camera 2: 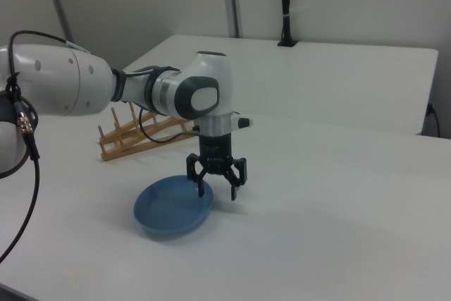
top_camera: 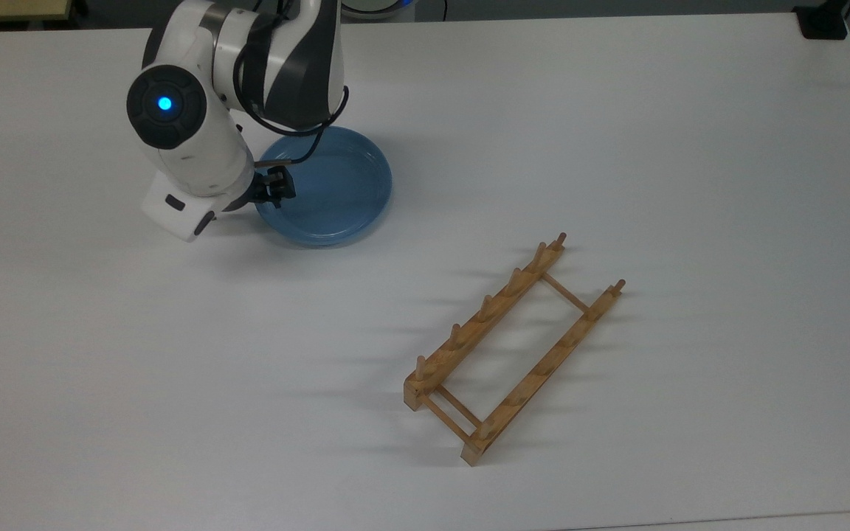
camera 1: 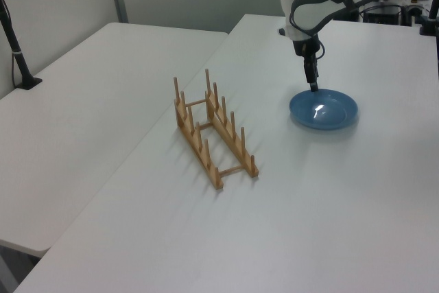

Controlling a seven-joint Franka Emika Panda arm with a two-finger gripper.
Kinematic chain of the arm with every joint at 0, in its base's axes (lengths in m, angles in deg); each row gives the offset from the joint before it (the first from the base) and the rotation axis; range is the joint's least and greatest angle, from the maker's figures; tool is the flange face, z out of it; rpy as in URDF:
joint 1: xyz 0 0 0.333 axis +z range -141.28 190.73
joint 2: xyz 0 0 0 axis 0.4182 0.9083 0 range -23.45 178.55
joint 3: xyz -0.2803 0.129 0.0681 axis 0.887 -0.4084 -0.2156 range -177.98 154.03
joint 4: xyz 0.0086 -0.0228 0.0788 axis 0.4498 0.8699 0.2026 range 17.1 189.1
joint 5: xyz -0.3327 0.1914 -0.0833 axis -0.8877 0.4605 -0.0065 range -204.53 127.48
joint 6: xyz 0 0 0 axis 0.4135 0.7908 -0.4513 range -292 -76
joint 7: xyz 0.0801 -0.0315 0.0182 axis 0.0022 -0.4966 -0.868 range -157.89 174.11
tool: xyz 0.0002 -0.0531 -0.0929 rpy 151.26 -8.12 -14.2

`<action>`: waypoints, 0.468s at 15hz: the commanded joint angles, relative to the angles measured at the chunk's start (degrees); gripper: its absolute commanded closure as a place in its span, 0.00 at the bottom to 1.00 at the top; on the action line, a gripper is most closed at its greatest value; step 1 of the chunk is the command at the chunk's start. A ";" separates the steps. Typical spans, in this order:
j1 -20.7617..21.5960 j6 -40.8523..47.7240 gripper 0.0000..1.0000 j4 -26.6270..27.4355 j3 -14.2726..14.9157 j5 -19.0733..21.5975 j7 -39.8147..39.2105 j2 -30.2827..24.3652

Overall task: Place plate in plate rack
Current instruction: 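Close the gripper on the rim of the blue plate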

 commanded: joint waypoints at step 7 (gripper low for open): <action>3.49 -2.49 0.74 1.03 0.17 0.47 -0.95 1.19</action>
